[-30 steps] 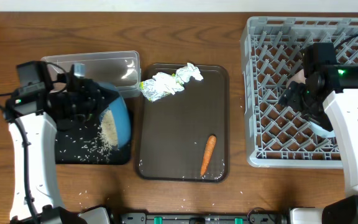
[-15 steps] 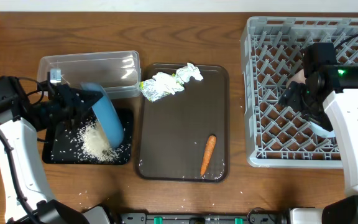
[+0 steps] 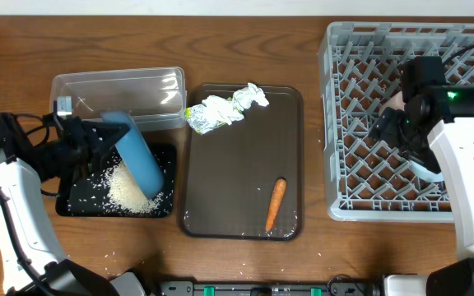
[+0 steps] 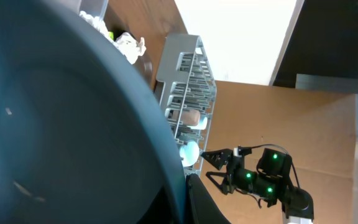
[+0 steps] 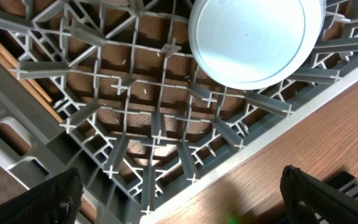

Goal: Sort waste into correct bins and load items into the dishwasher rack
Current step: 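Tilt the blue plate over the black tray to pour out the rice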

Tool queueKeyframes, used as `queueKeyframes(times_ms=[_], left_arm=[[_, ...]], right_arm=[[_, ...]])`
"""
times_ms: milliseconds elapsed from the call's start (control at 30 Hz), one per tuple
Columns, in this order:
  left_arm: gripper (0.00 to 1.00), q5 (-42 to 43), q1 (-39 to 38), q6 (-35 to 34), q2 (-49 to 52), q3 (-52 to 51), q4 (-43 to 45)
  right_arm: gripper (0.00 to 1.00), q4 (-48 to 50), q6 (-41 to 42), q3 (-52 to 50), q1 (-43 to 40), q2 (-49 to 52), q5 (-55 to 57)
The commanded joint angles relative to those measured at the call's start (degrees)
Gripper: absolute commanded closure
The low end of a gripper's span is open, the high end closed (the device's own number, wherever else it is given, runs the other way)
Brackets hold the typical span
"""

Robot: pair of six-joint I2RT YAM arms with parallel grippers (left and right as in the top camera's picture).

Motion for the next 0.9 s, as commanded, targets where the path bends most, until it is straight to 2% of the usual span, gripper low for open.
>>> queueKeyframes(times_ms=[0, 67, 133, 300, 367, 400, 433, 533, 633, 700, 767, 800, 867], left_arm=[[0.94, 0.57, 1.05, 3.17, 0.59, -0.13, 0.57], [0.94, 2.89, 1.27, 3.48, 0.72, -0.13, -2.38], [0.94, 3.10, 1.29, 5.86, 0.72, -0.13, -1.14], [0.94, 2.82, 2.16, 5.27, 1.14, -0.13, 0.35], [0.94, -2.03, 2.84, 1.57, 1.51, -0.13, 4.39], [0.94, -3.06, 3.23, -2.05, 1.84, -0.13, 3.98], [0.94, -1.38, 3.56, -2.51, 2.19, -0.13, 2.29], [0.94, 5.01, 3.72, 4.42, 2.56, -0.13, 0.42], [0.94, 6.25, 3.72, 5.09, 2.67, -0.13, -1.49], [0.94, 6.73, 3.80, 8.13, 2.67, -0.13, -0.17], [0.94, 6.38, 3.89, 5.90, 2.78, -0.13, -2.75], [0.94, 9.16, 3.89, 7.96, 2.60, -0.13, -6.16], [0.94, 15.56, 3.96, 17.53, 2.23, -0.13, -8.02]], right_arm=[[0.01, 0.00, -0.26, 0.66, -0.26, -0.15, 0.61], [0.01, 0.00, -0.26, 0.66, -0.26, -0.15, 0.61], [0.01, 0.00, -0.26, 0.66, -0.26, -0.15, 0.61], [0.01, 0.00, -0.26, 0.66, -0.26, -0.15, 0.61], [0.01, 0.00, -0.26, 0.66, -0.26, -0.15, 0.61], [0.01, 0.00, -0.26, 0.66, -0.26, -0.15, 0.61], [0.01, 0.00, -0.26, 0.66, -0.26, -0.15, 0.61], [0.01, 0.00, -0.26, 0.66, -0.26, -0.15, 0.61], [0.01, 0.00, -0.26, 0.66, -0.26, -0.15, 0.61], [0.01, 0.00, -0.26, 0.66, -0.26, -0.15, 0.61], [0.01, 0.00, -0.26, 0.66, -0.26, -0.15, 0.61], [0.01, 0.00, -0.26, 0.66, -0.26, -0.15, 0.61], [0.01, 0.00, -0.26, 0.66, -0.26, -0.15, 0.61]])
